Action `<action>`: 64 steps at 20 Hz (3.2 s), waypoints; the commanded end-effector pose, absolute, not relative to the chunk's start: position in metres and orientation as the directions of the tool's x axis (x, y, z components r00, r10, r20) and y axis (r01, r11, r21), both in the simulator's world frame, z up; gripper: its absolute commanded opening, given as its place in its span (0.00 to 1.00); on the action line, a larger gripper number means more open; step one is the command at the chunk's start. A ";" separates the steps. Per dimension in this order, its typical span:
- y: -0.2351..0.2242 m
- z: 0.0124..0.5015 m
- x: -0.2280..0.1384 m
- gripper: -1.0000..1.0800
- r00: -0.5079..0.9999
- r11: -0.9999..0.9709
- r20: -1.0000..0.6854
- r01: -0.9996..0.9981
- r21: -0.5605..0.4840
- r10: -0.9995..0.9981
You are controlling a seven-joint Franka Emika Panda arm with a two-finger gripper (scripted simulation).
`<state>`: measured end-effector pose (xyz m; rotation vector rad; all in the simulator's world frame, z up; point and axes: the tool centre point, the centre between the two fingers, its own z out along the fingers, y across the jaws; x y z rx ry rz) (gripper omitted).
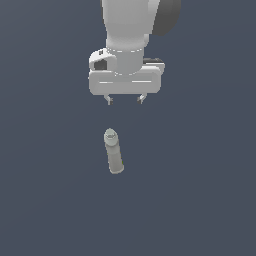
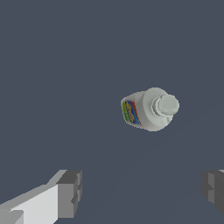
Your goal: Pick up the object and move it to a goal position.
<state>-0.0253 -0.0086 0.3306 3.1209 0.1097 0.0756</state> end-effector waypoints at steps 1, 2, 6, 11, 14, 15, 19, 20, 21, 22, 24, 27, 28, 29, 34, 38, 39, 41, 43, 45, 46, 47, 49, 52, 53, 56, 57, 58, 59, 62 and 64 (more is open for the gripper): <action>-0.016 0.324 -0.013 0.96 0.995 -0.996 0.039 0.092 0.017 0.093; -0.019 0.320 -0.008 0.96 0.994 -0.995 0.035 0.103 0.016 0.103; -0.033 0.306 0.012 0.96 0.989 -0.990 0.021 0.144 0.011 0.144; -0.047 0.291 0.030 0.96 0.983 -0.983 0.008 0.181 0.005 0.181; -0.052 0.285 0.036 0.96 0.981 -0.981 0.004 0.196 0.002 0.196; -0.053 0.284 0.038 0.96 0.980 -0.980 0.003 0.200 0.001 0.200; -0.056 0.280 0.041 0.96 0.978 -0.978 0.000 0.207 0.000 0.207; -0.056 0.280 0.041 0.96 0.978 -0.978 0.000 0.208 0.000 0.208; -0.056 0.281 0.040 0.96 0.979 -0.979 0.000 0.205 0.000 0.205; -0.056 0.280 0.040 0.96 0.979 -0.979 0.000 0.205 0.000 0.205; -0.056 0.278 0.040 0.96 0.979 -0.979 0.000 0.205 0.000 0.205; -0.056 0.268 0.040 0.96 0.979 -0.979 0.000 0.205 0.000 0.205; -0.056 0.264 0.040 0.96 0.979 -0.979 0.000 0.206 0.000 0.206; -0.056 0.259 0.040 0.96 0.979 -0.979 0.000 0.206 0.000 0.206; -0.056 0.237 0.040 0.96 0.978 -0.978 0.000 0.207 0.000 0.207; -0.056 0.230 0.041 0.96 0.978 -0.978 0.000 0.207 0.000 0.207; -0.056 0.230 0.041 0.96 0.978 -0.978 0.000 0.207 0.000 0.207; -0.056 0.230 0.041 0.00 0.978 -0.978 0.000 0.207 0.000 0.207; -0.056 0.230 0.041 0.00 0.978 -0.978 0.000 0.207 0.000 0.207; -0.056 0.230 0.041 0.00 0.978 -0.978 0.000 0.207 0.000 0.207; -0.056 0.230 0.041 0.00 0.978 -0.978 0.000 0.207 0.000 0.207; -0.056 0.230 0.041 0.00 0.978 -0.978 0.000 0.207 0.000 0.207; -0.056 0.230 0.041 0.00 0.978 -0.978 0.000 0.207 0.000 0.207; -0.057 0.233 0.042 0.00 0.979 -0.979 0.004 0.204 0.002 0.204; -0.058 0.234 0.043 0.00 0.980 -0.980 0.006 0.200 0.003 0.200; -0.063 0.243 0.048 0.00 0.984 -0.984 0.020 0.177 0.010 0.177; -0.066 0.247 0.051 0.00 0.986 -0.986 0.027 0.166 0.013 0.166; -0.068 0.252 0.053 0.00 0.988 -0.988 0.035 0.153 0.017 0.154; -0.072 0.258 0.056 0.00 0.989 -0.990 0.043 0.138 0.021 0.139; -0.084 0.280 0.067 0.00 0.993 -0.996 0.077 0.083 0.036 0.086; -0.095 0.299 0.074 0.00 0.994 -0.998 0.106 0.037 0.047 0.042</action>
